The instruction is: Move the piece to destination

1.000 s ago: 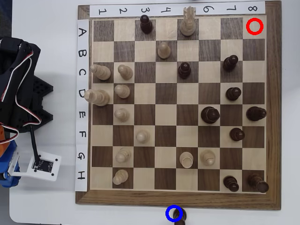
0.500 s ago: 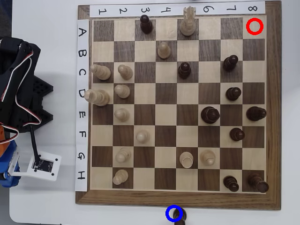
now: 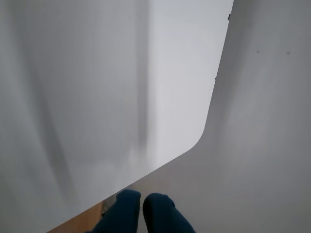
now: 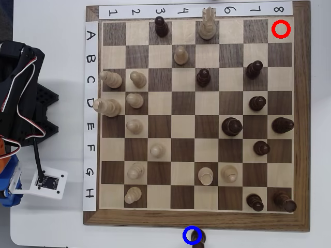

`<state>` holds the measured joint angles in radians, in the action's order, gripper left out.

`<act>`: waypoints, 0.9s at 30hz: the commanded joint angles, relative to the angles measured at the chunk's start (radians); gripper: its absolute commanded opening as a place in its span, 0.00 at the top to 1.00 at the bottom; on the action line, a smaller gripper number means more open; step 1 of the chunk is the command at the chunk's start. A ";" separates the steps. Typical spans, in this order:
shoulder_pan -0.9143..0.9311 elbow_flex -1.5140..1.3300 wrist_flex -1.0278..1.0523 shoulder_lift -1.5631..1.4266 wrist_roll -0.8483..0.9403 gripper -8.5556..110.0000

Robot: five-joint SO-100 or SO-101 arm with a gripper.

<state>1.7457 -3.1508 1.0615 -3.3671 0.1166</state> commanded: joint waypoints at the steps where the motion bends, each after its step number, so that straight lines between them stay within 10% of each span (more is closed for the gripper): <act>1: 0.020 0.023 0.014 -0.058 -0.035 0.93; 27: 0.028 0.023 0.014 -0.058 -0.054 0.93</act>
